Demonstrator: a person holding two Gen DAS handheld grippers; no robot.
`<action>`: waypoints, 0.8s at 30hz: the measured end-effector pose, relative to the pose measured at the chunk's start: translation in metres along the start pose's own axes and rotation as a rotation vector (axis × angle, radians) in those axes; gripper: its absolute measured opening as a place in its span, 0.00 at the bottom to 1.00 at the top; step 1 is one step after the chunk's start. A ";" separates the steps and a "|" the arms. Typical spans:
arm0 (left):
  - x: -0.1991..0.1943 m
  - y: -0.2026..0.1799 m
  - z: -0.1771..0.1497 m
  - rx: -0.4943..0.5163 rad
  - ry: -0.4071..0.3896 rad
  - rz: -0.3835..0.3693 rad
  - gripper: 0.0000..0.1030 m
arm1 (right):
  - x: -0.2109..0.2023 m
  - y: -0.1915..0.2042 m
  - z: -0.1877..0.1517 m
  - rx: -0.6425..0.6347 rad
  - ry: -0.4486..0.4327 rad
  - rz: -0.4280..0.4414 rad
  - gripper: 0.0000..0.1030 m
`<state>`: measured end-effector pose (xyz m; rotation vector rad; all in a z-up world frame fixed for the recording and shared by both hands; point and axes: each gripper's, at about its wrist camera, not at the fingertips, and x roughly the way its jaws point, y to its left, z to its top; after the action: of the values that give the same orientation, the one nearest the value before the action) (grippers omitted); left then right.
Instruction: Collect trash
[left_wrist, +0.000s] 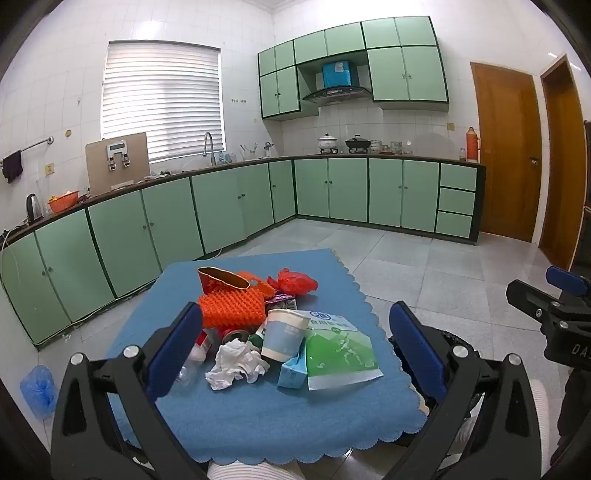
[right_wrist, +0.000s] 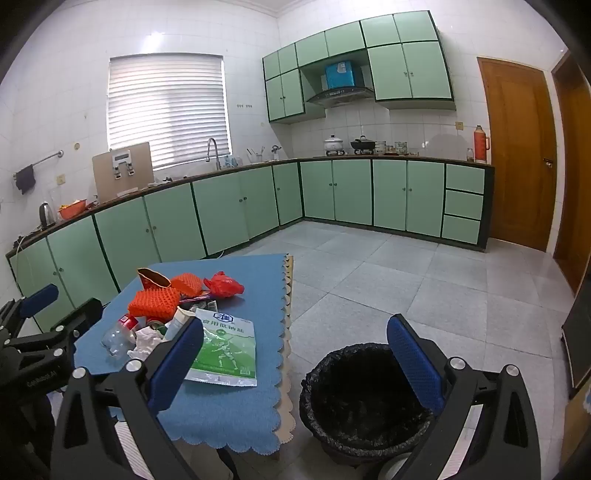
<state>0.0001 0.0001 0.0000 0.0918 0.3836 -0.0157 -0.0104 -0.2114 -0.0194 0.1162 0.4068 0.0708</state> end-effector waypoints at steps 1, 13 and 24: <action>0.000 0.000 0.000 0.002 0.000 0.001 0.95 | 0.000 0.000 0.000 0.001 -0.001 0.001 0.94; -0.002 -0.003 0.000 0.002 -0.002 0.001 0.95 | 0.000 0.000 0.000 -0.003 -0.002 0.000 0.94; -0.003 0.005 0.000 -0.002 -0.002 0.004 0.94 | 0.001 0.000 -0.001 -0.001 -0.003 -0.001 0.94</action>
<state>-0.0023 0.0055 0.0011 0.0911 0.3811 -0.0113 -0.0101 -0.2112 -0.0204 0.1146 0.4033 0.0699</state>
